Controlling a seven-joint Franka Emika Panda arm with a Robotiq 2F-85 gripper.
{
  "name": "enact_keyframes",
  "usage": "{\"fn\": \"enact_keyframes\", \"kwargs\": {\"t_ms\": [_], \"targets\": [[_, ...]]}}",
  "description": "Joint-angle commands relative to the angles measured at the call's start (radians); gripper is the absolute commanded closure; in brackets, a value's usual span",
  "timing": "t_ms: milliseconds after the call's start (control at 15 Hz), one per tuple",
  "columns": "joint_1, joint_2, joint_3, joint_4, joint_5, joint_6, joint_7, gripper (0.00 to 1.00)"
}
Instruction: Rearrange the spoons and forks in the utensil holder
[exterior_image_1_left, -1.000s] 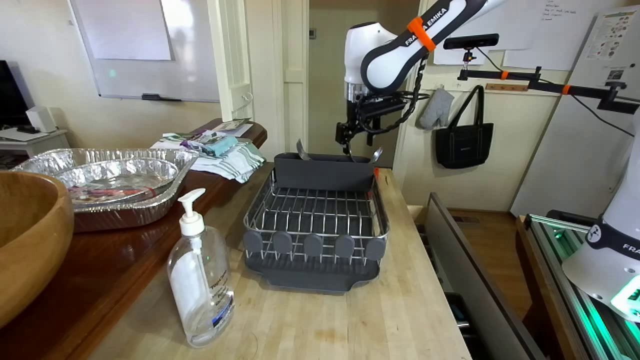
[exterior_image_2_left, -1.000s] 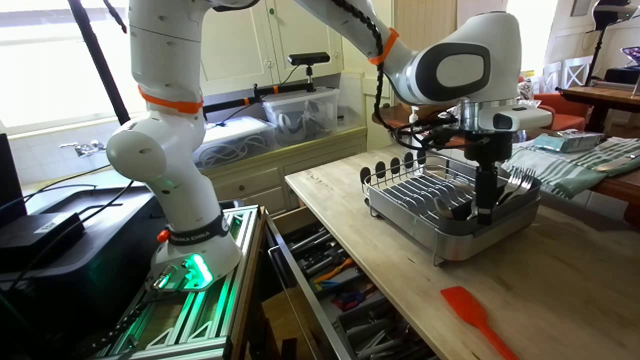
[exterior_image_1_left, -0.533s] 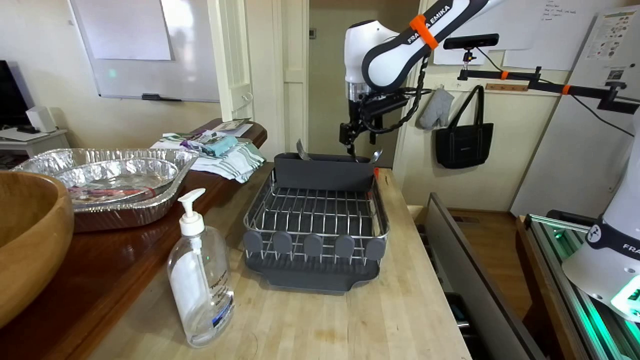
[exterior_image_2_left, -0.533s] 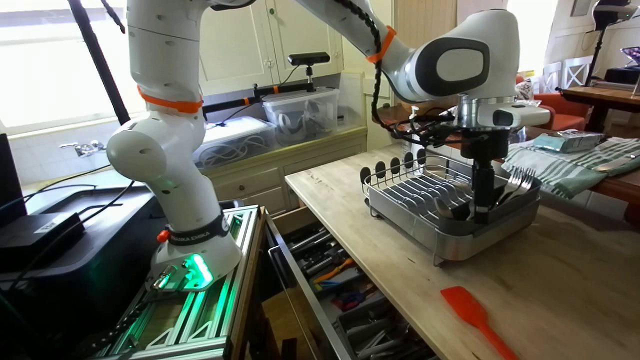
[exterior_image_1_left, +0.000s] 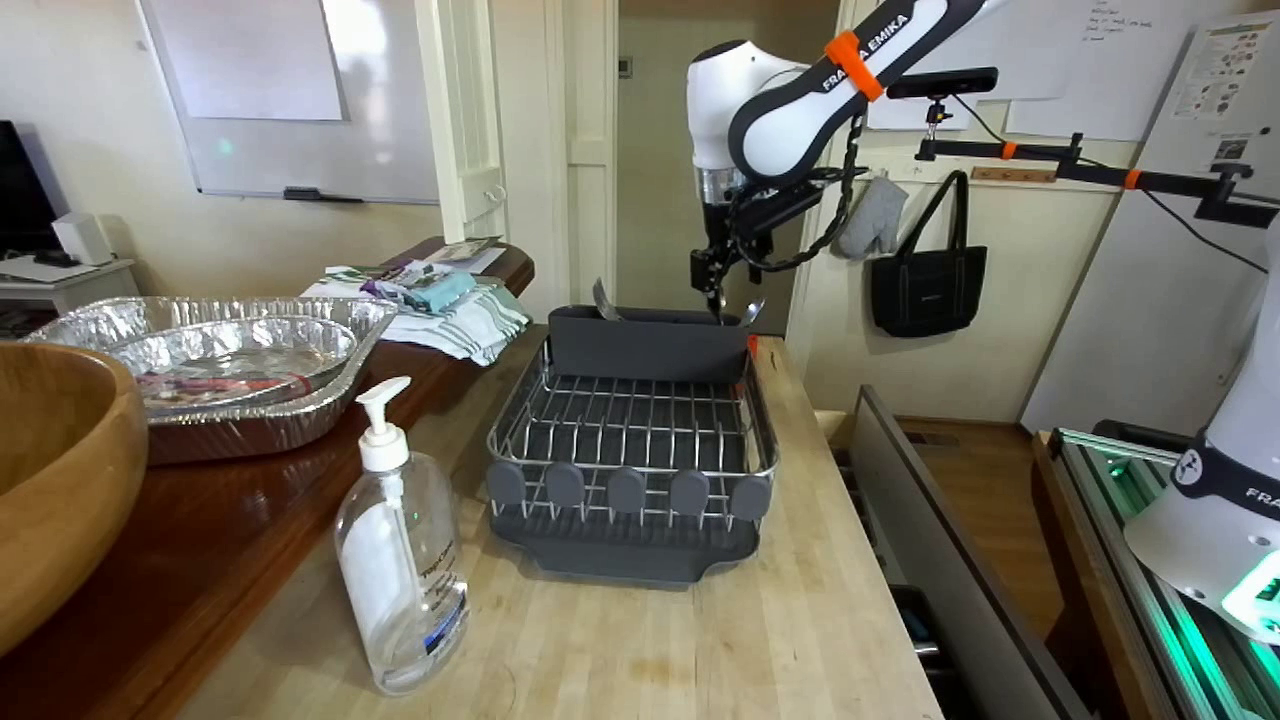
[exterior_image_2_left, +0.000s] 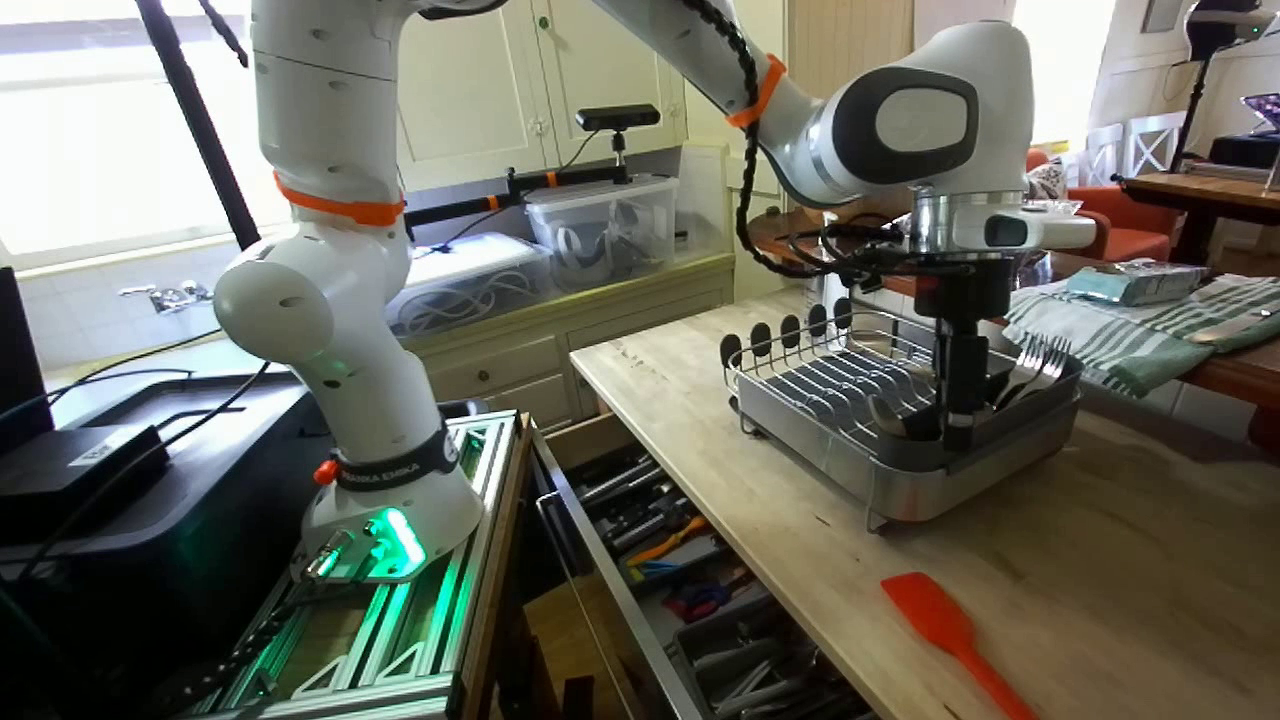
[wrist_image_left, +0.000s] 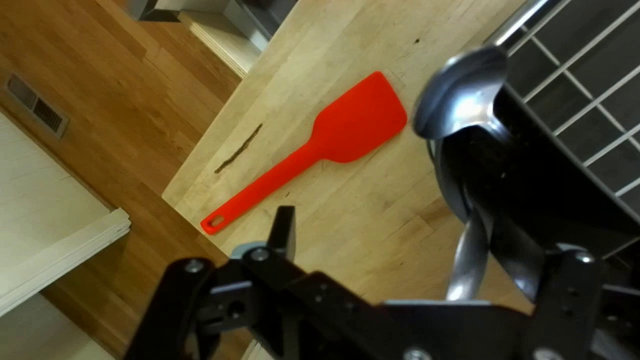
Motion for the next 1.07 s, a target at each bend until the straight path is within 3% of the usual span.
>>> {"fn": "enact_keyframes", "kwargs": {"t_ms": [0, 1000], "targets": [[0.010, -0.020, -0.009, -0.019, -0.052, -0.030, 0.009, 0.00], [0.007, -0.044, 0.004, -0.025, -0.088, -0.131, -0.009, 0.00]]}}
